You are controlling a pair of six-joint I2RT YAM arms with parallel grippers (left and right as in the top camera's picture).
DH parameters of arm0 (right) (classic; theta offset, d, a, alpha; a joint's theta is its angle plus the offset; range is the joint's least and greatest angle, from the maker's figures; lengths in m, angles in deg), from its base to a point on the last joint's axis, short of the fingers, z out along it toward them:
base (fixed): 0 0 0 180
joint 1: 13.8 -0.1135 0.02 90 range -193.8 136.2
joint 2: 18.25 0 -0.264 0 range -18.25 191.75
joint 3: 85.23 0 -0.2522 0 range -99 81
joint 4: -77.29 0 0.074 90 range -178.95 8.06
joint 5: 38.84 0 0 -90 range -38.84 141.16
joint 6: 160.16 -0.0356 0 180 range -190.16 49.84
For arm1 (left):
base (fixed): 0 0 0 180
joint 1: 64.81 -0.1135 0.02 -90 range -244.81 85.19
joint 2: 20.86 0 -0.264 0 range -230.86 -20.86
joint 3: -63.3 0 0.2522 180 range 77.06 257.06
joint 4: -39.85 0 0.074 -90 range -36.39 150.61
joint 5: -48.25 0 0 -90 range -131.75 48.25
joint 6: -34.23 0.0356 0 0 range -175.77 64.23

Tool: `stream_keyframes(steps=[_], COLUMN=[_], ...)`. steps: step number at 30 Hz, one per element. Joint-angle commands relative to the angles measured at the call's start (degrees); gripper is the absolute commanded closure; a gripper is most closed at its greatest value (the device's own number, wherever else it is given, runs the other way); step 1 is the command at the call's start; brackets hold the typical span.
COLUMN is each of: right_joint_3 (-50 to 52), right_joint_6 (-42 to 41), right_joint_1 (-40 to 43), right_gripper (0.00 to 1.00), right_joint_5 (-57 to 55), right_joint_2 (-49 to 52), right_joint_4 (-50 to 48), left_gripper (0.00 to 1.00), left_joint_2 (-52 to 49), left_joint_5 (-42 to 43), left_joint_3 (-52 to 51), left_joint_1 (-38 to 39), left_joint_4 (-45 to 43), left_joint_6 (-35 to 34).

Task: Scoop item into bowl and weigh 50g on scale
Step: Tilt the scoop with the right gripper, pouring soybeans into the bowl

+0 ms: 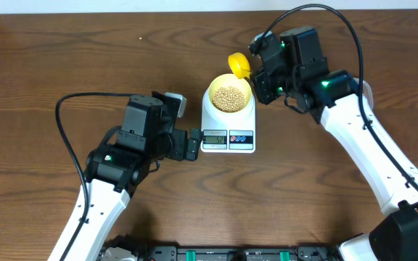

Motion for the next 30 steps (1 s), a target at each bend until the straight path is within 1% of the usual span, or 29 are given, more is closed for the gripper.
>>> stream_keyframes(steps=[1,8,18,30], right_joint_3=[-1.1,-1.1,-1.1,-1.1], right_joint_6=[1.0,1.0,4.1,4.4], right_joint_1=[0.1,0.0,-0.1,-2.8], right_gripper=[0.99,0.99,0.99,0.99], right_joint_5=[3.4,3.7,3.6,2.9], right_joint_2=[0.4,0.4,0.8,6.5], right_joint_4=[0.5,0.7,1.6,1.7], left_gripper=[0.02,0.02,0.02,0.02], left_joint_2=[0.2,0.2,0.2,0.2], left_joint_5=[-0.4,-0.4,-0.4,-0.4], left_joint_3=[-0.2,-0.2,-0.2,-0.2], left_joint_1=[0.1,0.1,0.1,0.1], left_joint_4=[0.0,0.0,0.0,0.0], left_joint_6=[0.9,0.9,0.9,0.9])
